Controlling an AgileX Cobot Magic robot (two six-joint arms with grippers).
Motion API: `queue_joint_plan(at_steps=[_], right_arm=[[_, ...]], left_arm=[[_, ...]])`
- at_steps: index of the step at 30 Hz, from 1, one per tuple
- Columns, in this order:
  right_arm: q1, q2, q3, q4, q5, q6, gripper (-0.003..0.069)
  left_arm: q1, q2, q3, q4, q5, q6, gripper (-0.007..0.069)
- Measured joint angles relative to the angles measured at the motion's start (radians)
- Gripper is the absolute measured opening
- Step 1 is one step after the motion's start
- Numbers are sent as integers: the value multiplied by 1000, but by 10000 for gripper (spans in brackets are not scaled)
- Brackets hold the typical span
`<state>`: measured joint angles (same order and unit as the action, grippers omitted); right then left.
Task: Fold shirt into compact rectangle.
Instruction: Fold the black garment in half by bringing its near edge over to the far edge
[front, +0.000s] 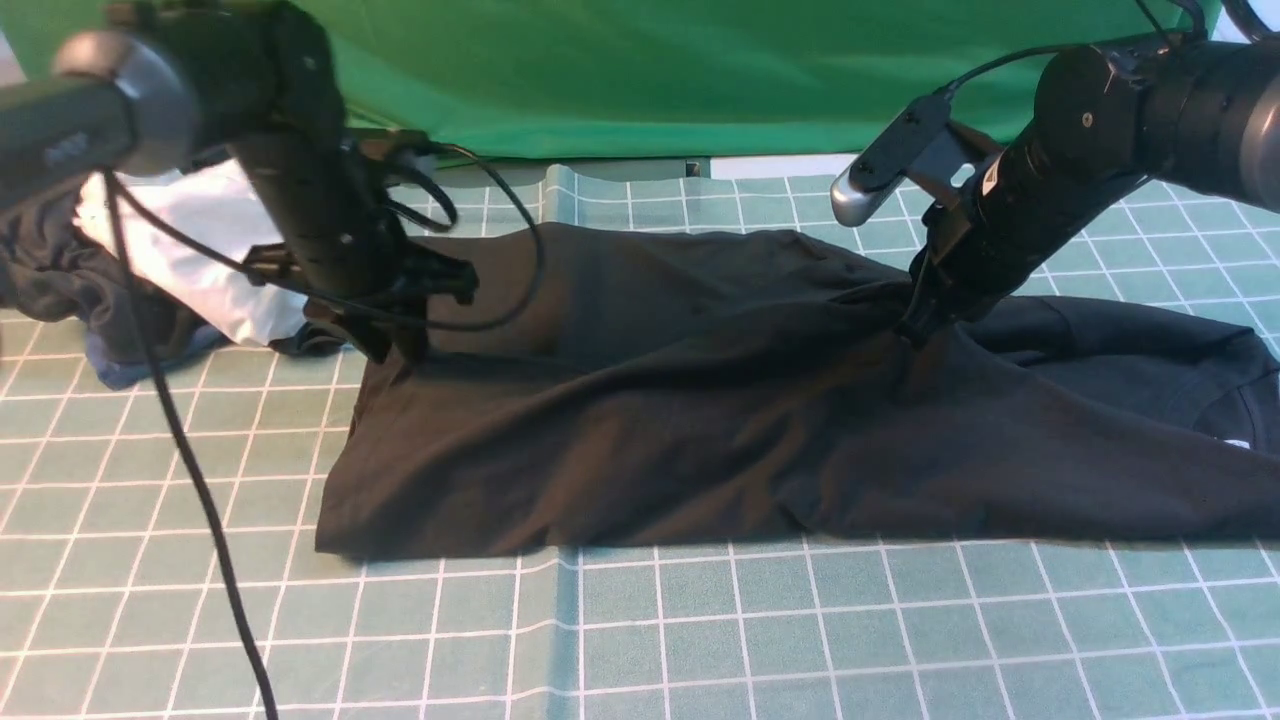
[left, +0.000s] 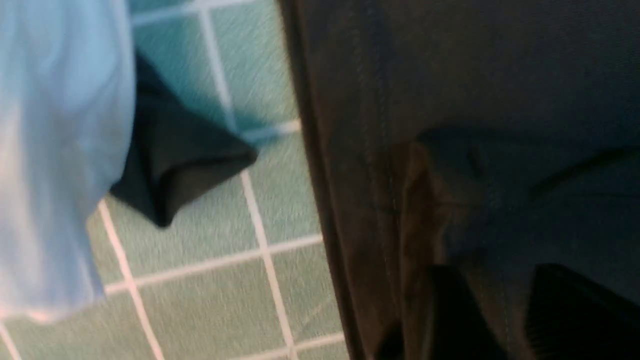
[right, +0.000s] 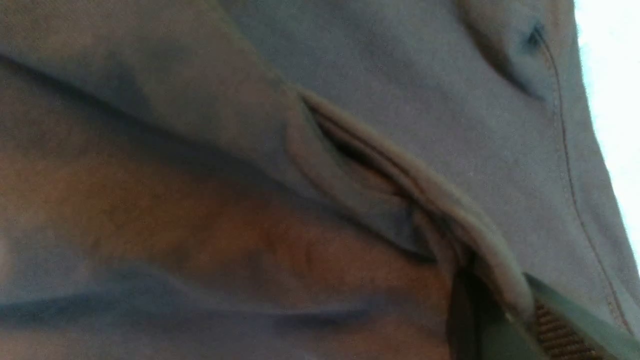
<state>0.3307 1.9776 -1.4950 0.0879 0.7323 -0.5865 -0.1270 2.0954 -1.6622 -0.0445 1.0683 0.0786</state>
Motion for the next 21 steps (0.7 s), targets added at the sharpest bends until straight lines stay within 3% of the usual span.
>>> queue_joint_plan(at_steps=[2,3,5,10,15,21], right_arm=[[0,0,0,0,6,3,35],[0,0,0,0,7,5,36],[0,0,0,0,8,8,35],[0,0,0,0,8,14,35],[0,0,0,4,9,18,35],[0,0,0,12,12,22,35]], left_arm=[[-22,11,0,45,-22,-3,396],[-23,12,0,45,-25,-3,407],[-26,26,0,31,-39,6,537],[-26,52,-1,-1,-47,25,597],[-26,84,-1,-18,-47,41,503],[-26,86,-2,-35,-50,138,99]])
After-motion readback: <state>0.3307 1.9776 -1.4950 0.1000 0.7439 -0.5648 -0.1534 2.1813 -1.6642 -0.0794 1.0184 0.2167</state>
